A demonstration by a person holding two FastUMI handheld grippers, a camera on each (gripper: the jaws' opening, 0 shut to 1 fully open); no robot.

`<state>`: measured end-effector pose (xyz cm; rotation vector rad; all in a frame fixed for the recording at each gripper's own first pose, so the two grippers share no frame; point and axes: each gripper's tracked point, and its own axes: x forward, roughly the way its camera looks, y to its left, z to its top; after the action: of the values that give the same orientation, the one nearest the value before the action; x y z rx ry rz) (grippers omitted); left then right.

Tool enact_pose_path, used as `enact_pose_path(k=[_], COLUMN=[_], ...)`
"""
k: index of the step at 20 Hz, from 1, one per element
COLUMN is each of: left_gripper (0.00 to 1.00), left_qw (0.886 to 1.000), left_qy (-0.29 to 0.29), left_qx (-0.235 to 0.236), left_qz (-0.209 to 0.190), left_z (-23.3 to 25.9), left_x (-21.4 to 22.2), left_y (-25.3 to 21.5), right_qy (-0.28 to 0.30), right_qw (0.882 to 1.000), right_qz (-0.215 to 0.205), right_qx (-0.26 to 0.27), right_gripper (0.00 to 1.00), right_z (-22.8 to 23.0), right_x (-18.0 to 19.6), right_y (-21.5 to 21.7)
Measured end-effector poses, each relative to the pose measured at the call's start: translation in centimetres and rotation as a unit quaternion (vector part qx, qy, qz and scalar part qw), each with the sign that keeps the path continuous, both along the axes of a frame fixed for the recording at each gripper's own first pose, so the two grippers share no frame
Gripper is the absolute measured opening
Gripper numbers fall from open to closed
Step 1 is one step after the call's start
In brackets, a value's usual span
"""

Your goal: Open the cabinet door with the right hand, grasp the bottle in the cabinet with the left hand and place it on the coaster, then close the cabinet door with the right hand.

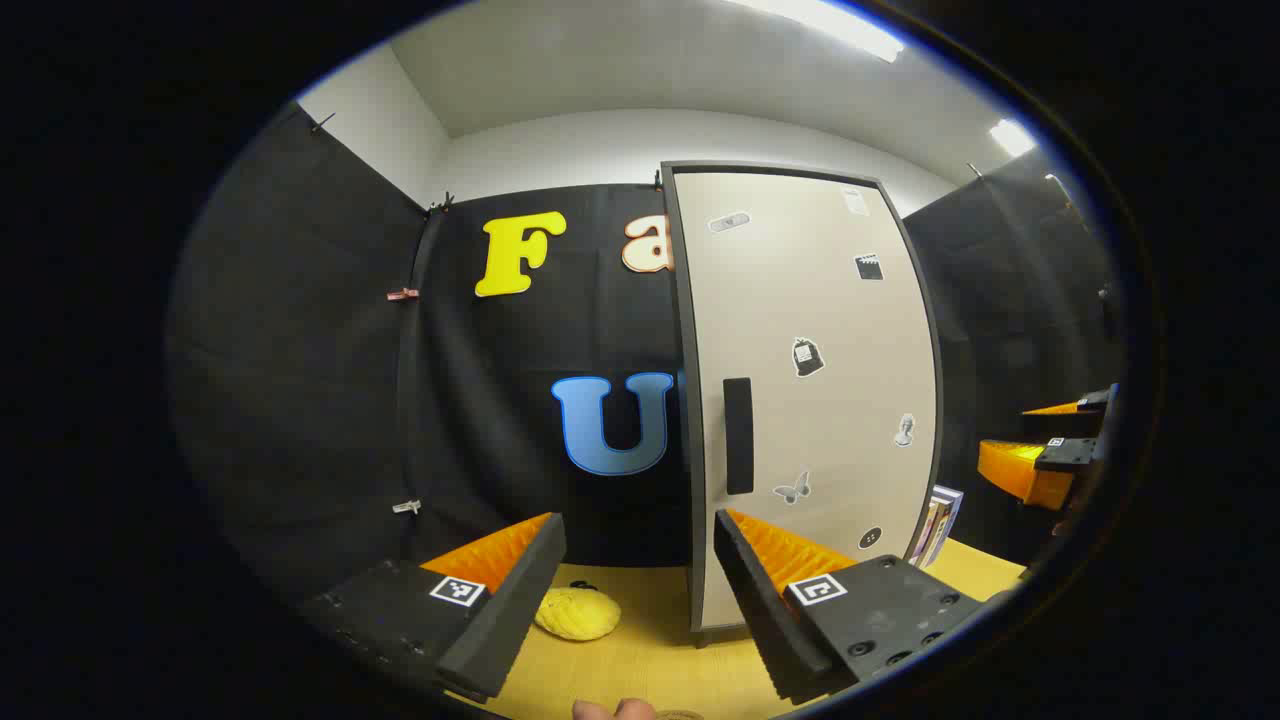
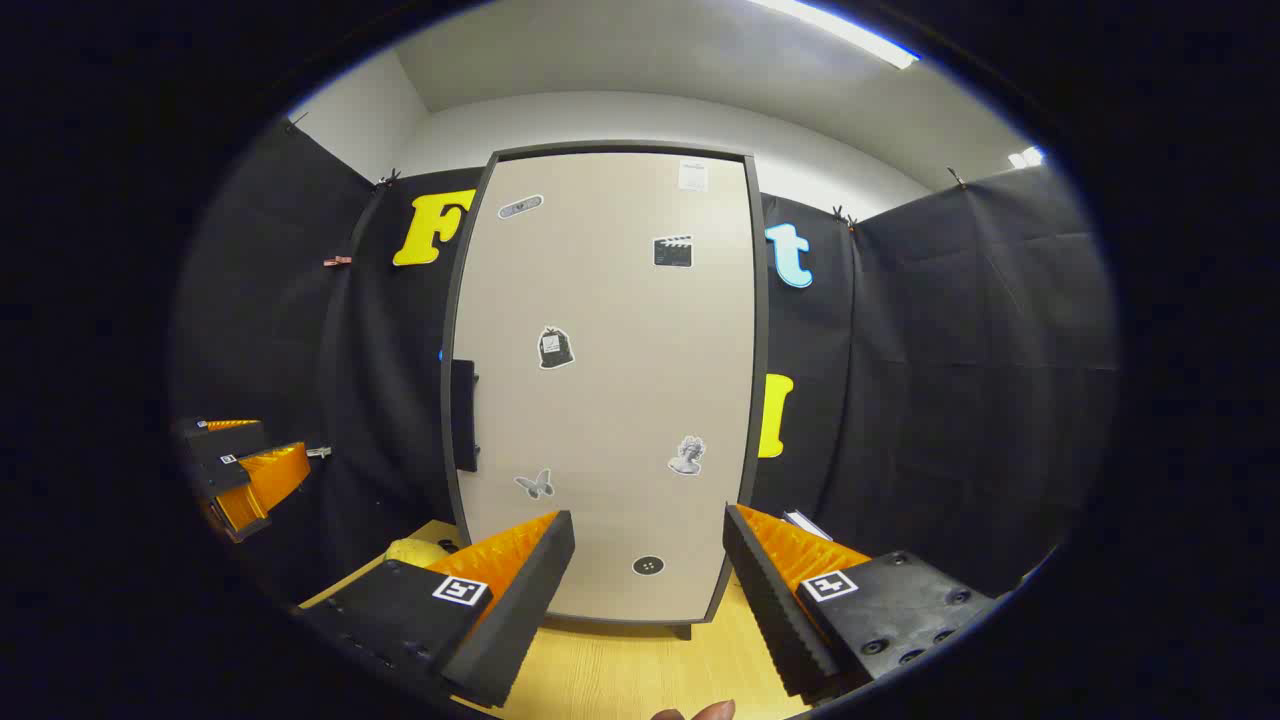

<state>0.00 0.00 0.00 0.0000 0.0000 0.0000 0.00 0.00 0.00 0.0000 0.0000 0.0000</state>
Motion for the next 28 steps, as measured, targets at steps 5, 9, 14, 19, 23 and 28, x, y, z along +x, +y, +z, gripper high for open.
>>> enact_pose_path(k=[5,9,14,19,23,28], left_gripper=[0.94,0.94,0.94,0.94,0.94,0.94], left_qw=[1.0,1.0,1.0,1.0,1.0,1.0], left_qy=[-0.003,0.001,0.004,-0.003,-0.002,0.002], left_qx=[0.006,0.006,-0.002,0.009,0.01,0.011], left_qz=[-0.01,-0.018,-0.018,-0.017,-0.021,-0.016], left_z=[0.3,0.0,-0.1,0.4,0.0,-0.6], left_x=[-0.4,-0.3,-0.1,0.1,0.1,0.6], left_y=[-0.1,-0.3,0.0,0.7,1.3,3.6], right_qy=[0.0,-0.004,-0.008,-0.007,-0.002,-0.005], right_qw=[1.0,1.0,1.0,1.0,1.0,1.0], right_qz=[-0.003,0.0,-0.006,-0.008,0.007,0.019], right_qx=[-0.007,-0.001,-0.003,-0.009,0.0,-0.001], right_gripper=[0.98,0.98,0.97,0.97,0.97,0.97], right_z=[-0.2,0.0,0.4,0.3,0.2,0.5], right_x=[-0.4,-0.4,-0.6,-0.5,-0.1,1.6], right_y=[0.0,0.1,0.1,0.7,2.4,5.3])
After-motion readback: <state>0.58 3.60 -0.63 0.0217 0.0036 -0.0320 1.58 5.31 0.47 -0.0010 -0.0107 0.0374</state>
